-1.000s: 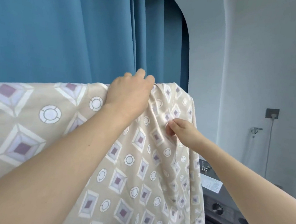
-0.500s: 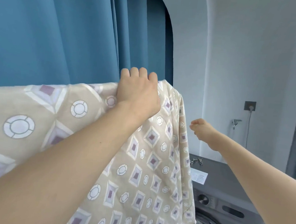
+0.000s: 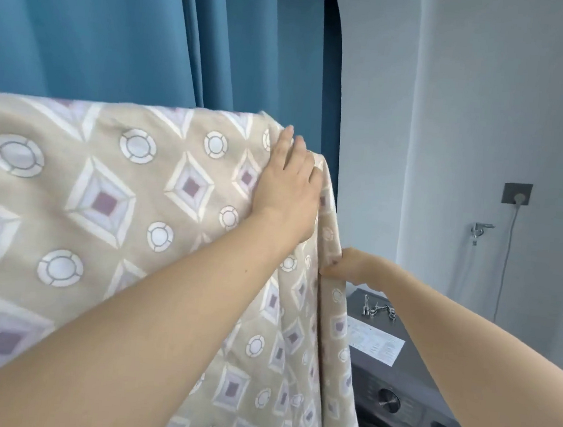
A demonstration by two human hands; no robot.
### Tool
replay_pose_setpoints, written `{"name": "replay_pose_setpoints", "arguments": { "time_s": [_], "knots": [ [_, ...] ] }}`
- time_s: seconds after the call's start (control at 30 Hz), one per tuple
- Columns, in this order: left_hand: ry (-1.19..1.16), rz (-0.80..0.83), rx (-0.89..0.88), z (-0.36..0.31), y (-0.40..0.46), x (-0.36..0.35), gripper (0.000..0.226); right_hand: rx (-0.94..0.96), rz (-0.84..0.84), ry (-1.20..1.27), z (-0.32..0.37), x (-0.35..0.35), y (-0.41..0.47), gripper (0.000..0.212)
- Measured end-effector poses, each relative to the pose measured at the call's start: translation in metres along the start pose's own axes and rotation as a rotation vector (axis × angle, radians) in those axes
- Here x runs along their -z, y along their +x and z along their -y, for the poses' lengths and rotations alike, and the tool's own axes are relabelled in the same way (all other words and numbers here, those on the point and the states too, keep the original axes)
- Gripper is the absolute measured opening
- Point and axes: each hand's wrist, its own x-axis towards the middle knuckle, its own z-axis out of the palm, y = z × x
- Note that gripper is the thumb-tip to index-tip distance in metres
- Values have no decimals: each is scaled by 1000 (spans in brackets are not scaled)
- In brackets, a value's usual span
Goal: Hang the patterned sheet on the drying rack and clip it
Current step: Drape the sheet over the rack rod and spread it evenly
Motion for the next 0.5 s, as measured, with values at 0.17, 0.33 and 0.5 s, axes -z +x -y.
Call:
{"name": "replay_pose_setpoints", "arguments": {
  "time_s": [0.17, 0.33, 0.5],
  "knots": [
    [117, 17, -8, -33, 6, -21, 67, 29, -141, 197, -41, 29, 22, 18],
    [240, 83, -108, -61, 16, -34, 65, 108, -343, 487, -57, 71, 20, 38],
    [128, 31, -114, -94, 24, -45, 49, 146, -47, 198, -93, 56, 0, 34]
  ]
}}
